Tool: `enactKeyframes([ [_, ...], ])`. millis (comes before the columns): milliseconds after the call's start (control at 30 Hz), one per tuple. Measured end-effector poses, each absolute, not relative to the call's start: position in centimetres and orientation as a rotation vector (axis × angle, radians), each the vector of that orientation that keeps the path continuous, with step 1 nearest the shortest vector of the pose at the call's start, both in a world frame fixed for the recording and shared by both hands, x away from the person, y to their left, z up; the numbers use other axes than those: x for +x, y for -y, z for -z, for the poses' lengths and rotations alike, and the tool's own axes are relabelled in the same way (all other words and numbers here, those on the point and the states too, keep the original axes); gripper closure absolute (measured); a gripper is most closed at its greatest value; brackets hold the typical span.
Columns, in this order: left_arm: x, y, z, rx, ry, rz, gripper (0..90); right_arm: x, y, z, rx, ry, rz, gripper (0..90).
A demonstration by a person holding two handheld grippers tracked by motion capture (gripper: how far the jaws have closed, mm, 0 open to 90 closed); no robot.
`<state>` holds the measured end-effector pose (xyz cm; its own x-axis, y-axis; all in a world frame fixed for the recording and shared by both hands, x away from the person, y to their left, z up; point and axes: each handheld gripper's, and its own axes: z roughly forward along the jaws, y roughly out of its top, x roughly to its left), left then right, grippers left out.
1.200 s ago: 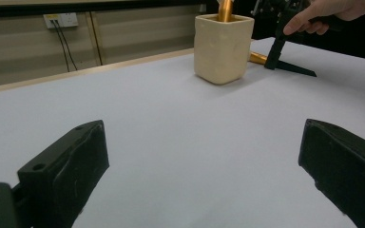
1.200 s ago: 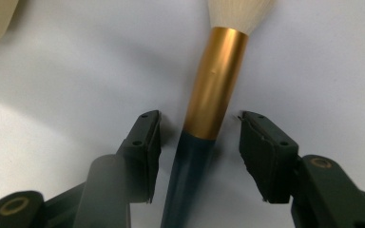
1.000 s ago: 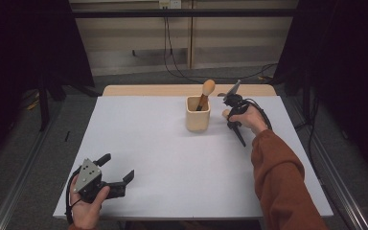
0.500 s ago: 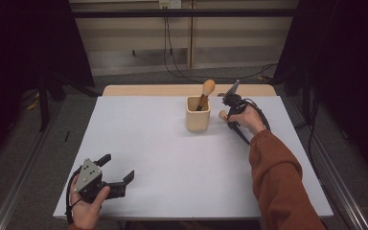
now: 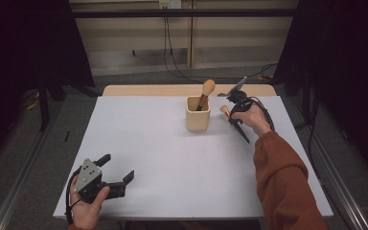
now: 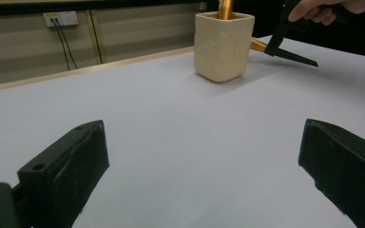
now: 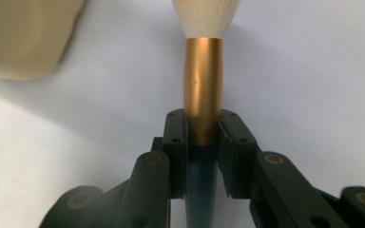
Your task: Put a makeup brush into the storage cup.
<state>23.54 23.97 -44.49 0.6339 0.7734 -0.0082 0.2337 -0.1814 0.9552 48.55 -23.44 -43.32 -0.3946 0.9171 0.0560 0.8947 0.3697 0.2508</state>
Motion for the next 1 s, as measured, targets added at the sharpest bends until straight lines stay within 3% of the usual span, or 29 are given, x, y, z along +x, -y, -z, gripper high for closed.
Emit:
enactKeyframes([
  [1000, 23.6, -24.0, 44.5, 1.731, -0.826, -0.602, 2.7, 45.4, 25.7, 40.9, 1.527, -2.180, -0.859, 74.7],
])
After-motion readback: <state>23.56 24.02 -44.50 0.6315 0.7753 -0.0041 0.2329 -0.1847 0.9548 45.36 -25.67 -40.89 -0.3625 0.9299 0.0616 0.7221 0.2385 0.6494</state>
